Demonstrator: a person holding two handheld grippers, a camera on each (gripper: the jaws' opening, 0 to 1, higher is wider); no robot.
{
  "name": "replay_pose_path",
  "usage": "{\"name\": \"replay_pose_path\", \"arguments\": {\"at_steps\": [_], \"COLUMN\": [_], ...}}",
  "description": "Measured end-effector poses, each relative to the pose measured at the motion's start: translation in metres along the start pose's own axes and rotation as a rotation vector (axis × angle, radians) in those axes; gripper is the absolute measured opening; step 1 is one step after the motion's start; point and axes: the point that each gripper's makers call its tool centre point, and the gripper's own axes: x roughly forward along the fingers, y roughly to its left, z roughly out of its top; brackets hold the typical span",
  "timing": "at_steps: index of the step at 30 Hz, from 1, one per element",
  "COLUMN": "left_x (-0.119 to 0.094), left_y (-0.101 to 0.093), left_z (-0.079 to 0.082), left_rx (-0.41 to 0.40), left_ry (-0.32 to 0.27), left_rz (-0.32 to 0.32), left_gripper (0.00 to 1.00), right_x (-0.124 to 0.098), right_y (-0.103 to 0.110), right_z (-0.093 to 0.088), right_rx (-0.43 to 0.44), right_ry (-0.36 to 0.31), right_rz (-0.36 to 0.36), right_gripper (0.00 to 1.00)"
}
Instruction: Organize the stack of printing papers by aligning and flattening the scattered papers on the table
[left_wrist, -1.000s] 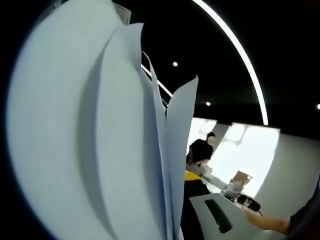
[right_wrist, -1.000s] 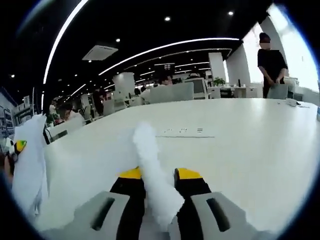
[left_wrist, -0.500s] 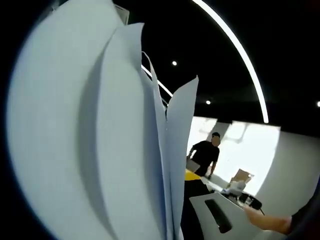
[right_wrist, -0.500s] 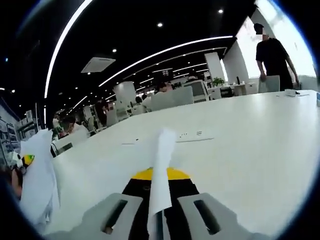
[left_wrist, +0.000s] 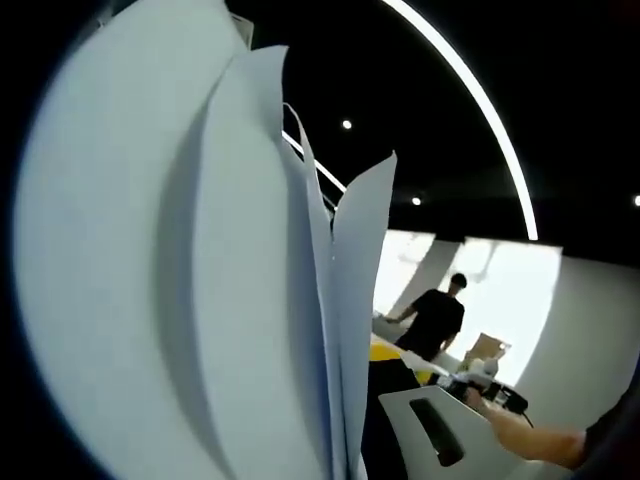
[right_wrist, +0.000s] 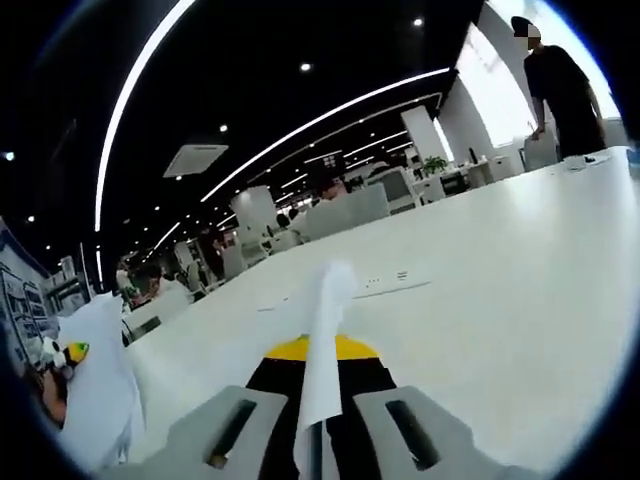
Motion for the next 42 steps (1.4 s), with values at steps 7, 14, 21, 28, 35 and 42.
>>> {"name": "replay_pose_path", "arguments": {"at_steps": [7, 14, 21, 28, 35, 42], "left_x": [0.000, 0.000, 0.001, 0.001, 0.000, 0.000], "left_y": [0.000, -0.001, -0.001, -0.001, -0.002, -0.002], "left_z": [-0.001, -0.001, -0.002, -0.002, -0.003, -0.003], "left_rx": [0.004, 0.004, 0.003, 0.003, 0.006, 0.005], "left_ry": [0.001, 0.001, 0.000, -0.001, 0.001, 0.001], "left_rz": [0.000, 0.000, 0.000, 0.000, 0.000, 0.001], "left_gripper": [0.07, 0.07, 0.07, 0.07, 0.07, 0.07], "right_x": [-0.003, 0.001, 0.001, 0.000, -0.003, -0.006], "right_y": [0.000, -0.010, -0.011, -0.006, 0.001, 0.004], "right_z": [0.004, 0.012, 0.017, 0.024, 0.028, 0.033], "right_rx": [0.040, 0.094, 0.148, 0.215, 0.268, 0.299], "right_ry": [-0.030, -0.058, -0.076, -0.109, -0.136, -0.151], "right_rz": [0.010, 0.025, 0.042, 0.071, 0.097, 0.116], "right_gripper": [0.00, 0.00, 0.00, 0.00, 0.00, 0.00]}}
